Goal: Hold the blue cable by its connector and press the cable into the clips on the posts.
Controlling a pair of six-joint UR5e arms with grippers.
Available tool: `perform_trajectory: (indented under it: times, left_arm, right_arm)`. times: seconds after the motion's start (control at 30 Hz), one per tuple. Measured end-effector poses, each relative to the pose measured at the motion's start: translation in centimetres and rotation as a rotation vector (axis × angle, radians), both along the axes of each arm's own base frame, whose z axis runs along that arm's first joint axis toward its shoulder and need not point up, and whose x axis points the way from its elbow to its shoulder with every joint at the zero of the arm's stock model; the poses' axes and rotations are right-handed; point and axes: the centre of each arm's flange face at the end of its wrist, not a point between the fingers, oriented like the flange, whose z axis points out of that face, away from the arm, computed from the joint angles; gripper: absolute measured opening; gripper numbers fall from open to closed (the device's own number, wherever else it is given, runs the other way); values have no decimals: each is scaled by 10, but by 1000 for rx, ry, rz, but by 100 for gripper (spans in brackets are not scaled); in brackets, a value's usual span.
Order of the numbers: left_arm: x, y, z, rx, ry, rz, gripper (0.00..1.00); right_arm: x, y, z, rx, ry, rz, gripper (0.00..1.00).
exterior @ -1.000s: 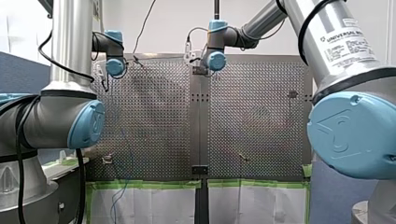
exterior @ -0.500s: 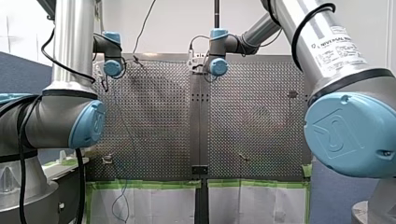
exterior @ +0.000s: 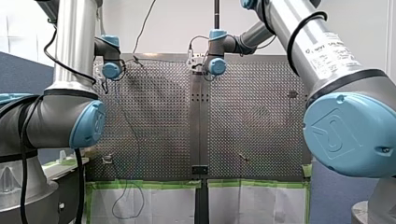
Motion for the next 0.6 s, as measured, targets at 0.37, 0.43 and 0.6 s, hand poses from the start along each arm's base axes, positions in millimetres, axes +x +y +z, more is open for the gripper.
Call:
perform_trajectory:
  times: [0.37, 0.43, 0.6]
  left_arm:
    - [1, 0, 0, -14, -5, -28, 0]
    - [1, 0, 0, -16, -5, -33, 0]
    - [1, -1, 0, -17, -5, -45, 2]
  right_arm:
    - [-2, -9, -2, 6, 3, -2, 0]
    - [-2, -10, -4, 11, 7, 1, 0]
    - [0, -6, -6, 20, 17, 11, 0]
